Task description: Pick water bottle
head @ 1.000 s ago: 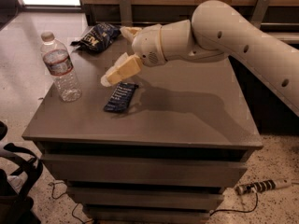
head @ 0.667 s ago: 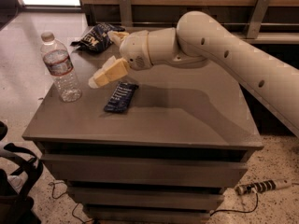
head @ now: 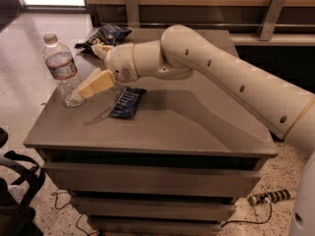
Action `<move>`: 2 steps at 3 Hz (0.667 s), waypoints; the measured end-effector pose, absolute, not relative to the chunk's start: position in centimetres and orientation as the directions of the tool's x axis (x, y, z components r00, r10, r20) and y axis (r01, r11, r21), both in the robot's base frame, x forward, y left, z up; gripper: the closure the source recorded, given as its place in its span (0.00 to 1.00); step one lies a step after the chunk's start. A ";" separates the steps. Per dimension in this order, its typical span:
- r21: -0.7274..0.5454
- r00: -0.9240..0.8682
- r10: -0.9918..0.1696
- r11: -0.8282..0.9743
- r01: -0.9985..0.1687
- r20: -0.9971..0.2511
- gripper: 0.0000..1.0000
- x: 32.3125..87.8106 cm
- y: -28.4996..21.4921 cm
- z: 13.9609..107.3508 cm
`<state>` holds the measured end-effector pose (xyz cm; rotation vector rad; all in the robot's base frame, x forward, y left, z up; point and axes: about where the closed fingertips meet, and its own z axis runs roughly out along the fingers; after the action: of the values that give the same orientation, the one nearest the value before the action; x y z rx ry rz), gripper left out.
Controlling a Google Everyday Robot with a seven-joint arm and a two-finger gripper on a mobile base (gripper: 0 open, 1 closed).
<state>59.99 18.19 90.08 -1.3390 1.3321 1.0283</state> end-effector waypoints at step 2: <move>-0.069 0.070 -0.137 -0.012 -0.998 -0.988 0.19 58.5 22.3 90.8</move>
Offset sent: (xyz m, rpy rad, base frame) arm -0.0200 0.0558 0.0148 0.0887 -0.0315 0.0732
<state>58.47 22.31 90.80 -1.3473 1.2536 1.0949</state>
